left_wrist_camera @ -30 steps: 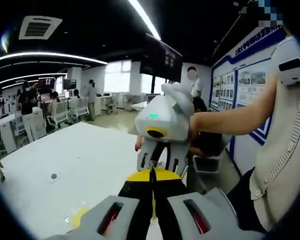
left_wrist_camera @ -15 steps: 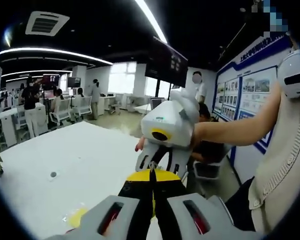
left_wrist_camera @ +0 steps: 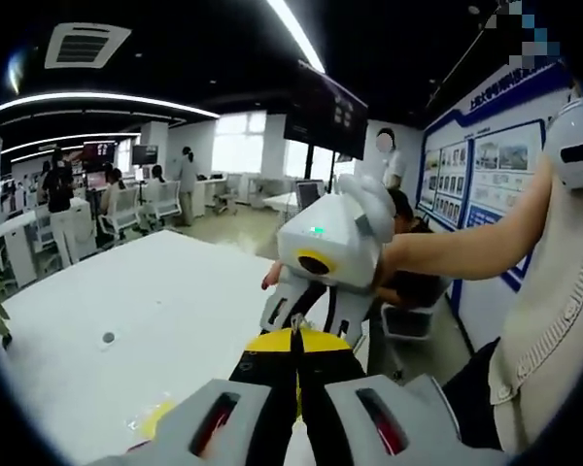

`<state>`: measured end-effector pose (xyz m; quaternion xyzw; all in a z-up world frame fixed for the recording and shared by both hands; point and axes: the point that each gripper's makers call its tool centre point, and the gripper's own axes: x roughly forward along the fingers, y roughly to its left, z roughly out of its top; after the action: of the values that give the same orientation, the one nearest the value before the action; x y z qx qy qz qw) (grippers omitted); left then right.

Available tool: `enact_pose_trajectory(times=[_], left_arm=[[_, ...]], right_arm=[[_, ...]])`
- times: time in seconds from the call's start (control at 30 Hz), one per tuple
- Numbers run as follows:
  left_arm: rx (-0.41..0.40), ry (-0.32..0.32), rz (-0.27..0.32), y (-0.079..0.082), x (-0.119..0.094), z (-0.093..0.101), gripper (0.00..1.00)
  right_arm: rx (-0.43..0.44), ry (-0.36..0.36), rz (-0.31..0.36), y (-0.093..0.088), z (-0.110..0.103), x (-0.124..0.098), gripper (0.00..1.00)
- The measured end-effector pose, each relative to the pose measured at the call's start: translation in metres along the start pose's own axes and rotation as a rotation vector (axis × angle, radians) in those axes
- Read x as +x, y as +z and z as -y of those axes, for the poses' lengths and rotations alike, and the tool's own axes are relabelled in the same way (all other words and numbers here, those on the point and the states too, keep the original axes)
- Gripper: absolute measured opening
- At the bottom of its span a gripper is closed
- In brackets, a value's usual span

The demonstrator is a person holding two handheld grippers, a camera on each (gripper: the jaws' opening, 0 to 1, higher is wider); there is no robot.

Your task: Compare the silicone blocks by pressing each to a similar depth, holding the contact briefly, and releasing to observe deformation and rebound differences across the visible hardness samples.

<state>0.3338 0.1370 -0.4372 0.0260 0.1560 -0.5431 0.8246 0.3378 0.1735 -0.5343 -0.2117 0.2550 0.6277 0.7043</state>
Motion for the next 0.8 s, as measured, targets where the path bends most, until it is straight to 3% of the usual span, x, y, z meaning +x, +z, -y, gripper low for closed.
enact_pose_trajectory(times=[0.5, 0.7, 0.8], left_arm=[[-0.052, 0.002, 0.001, -0.003, -0.004, -0.005, 0.0], [-0.189, -0.021, 0.023, -0.015, -0.004, -0.01, 0.0], [-0.222, -0.033, 0.007, -0.025, -0.003, -0.009, 0.0]], right_arm=[[-0.015, 0.01, 0.016, 0.003, 0.0, 0.006, 0.24], [0.014, 0.02, -0.012, -0.006, -0.005, 0.014, 0.27], [0.019, 0.022, -0.017, -0.011, -0.007, 0.017, 0.29]])
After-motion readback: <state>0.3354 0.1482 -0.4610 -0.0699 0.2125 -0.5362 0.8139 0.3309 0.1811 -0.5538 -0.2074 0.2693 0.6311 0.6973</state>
